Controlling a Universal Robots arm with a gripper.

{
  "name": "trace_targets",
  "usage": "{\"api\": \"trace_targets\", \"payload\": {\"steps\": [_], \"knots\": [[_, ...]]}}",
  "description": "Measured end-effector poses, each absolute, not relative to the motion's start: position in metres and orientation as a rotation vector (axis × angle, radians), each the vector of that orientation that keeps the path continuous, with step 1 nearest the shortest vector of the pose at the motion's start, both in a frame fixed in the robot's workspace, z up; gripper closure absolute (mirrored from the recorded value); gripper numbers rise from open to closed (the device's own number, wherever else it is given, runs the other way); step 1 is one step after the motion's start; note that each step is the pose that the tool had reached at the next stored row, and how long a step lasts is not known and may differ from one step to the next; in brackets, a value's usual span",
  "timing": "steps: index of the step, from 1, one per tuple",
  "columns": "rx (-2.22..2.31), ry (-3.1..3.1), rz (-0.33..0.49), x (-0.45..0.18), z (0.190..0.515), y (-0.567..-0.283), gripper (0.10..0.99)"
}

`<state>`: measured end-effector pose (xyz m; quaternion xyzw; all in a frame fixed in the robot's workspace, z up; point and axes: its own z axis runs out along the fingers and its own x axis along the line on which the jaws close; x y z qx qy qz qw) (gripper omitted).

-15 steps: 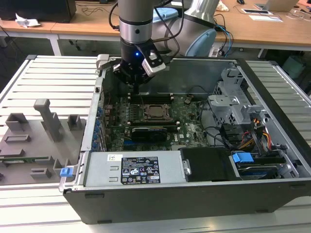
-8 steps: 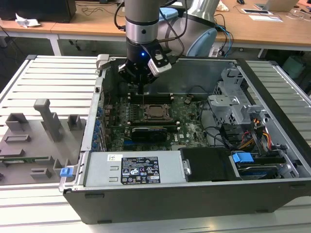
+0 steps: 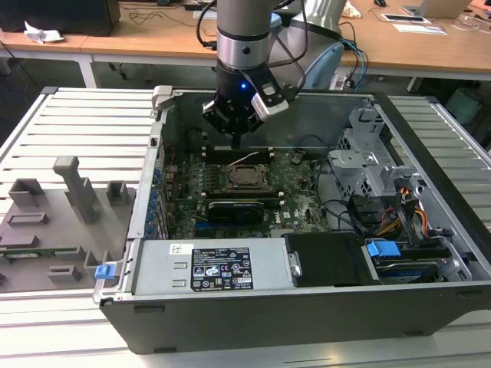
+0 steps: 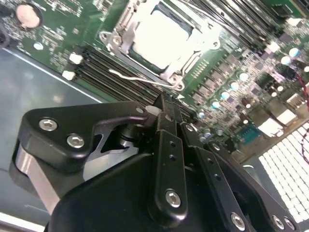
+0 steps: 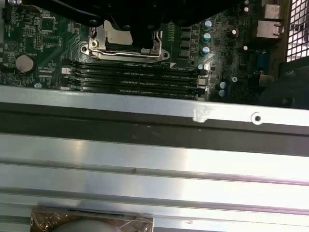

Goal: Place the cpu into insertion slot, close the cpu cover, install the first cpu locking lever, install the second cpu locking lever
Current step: 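Install the first cpu locking lever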

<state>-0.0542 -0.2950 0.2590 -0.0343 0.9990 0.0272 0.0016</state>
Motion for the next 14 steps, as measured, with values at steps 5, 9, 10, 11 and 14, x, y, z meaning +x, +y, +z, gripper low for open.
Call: {"api": "trace_targets", "payload": {"steps": [5,9,10,11,14], "knots": [[-0.107,3.135,0.085,-0.0518,0.2589,-0.295,0.98],[-0.108,3.135,0.086,-0.0517,0.2586,-0.295,0.98],[-0.108,3.135,0.086,-0.0516,0.2581,-0.295,0.98],[-0.108,3.135,0.085,-0.0514,0.2578,-0.295,0.98],[-0.108,3.135,0.085,-0.0504,0.2571,-0.2951,0.98]]}}
